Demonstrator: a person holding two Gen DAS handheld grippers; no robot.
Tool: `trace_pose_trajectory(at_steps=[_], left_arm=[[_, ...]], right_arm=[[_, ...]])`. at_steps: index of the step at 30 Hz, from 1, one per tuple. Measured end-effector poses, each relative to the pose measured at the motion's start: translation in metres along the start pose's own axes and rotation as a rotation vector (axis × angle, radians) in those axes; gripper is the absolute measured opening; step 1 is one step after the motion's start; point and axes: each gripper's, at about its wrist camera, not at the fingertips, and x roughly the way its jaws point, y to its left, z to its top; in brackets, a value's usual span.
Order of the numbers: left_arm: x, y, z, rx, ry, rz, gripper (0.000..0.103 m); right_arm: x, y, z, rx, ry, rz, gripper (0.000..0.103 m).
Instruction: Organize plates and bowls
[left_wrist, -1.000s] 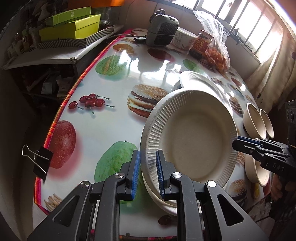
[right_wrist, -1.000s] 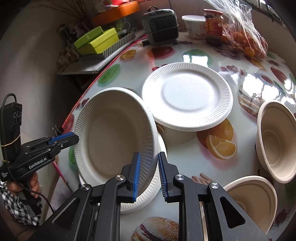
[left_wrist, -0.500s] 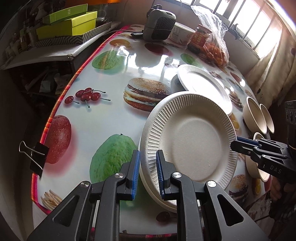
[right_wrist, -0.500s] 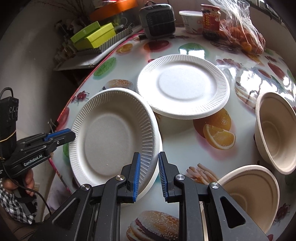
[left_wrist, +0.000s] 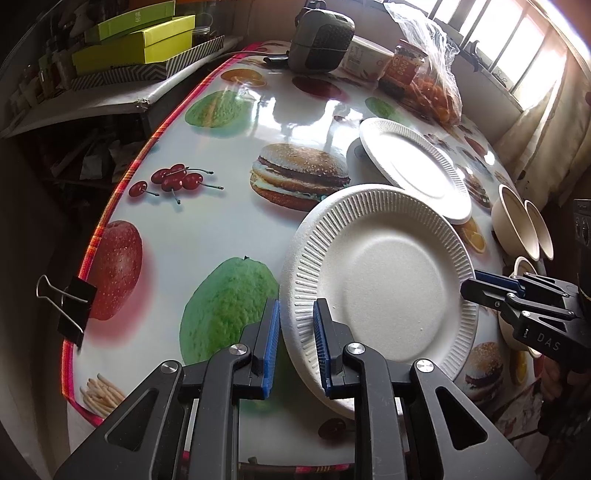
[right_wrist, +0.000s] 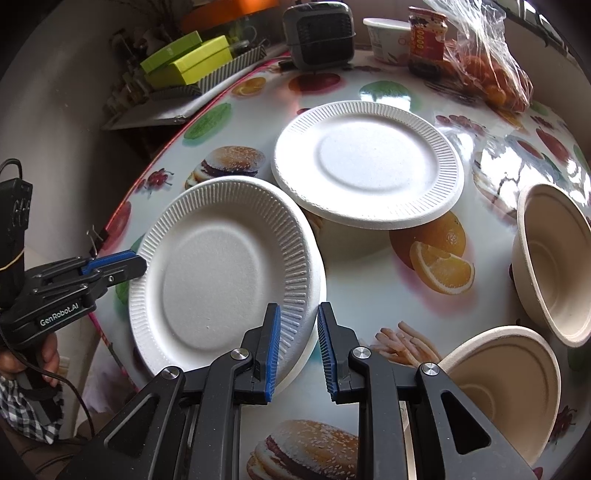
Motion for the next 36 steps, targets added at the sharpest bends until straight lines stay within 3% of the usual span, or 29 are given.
trace_pose_trajectory(at_steps=[9,19,23,30,36], left_arm=[[0.003,-0.001,-0.001,0.003,0.01,0.001,0.02],[0.004,-0.001,-0.001,0.003,0.01,0.0,0.02],[0.003,0.0,-0.001,0.001,0.007,-0.002,0.027],[0.001,0.001,0.003,0.0,0.001,0.0,0.028],[-0.005,-0.001,0.014,-0.001,-0.016,-0.009,0.037]], right_arm=[[0.003,0.002,-0.001,-0.002,0.006,-0.017,0.022],[0.003,-0.002,-0.002,0.002,0.001,-0.017,0.03],[0.003,-0.002,-0.001,0.007,0.0,-0.022,0.035],[-0.002,-0.002,0.0,0.009,-0.013,-0.022,0.039],[-0.016,-0.009,0.007,0.027,-0.047,-0.015,0.04]])
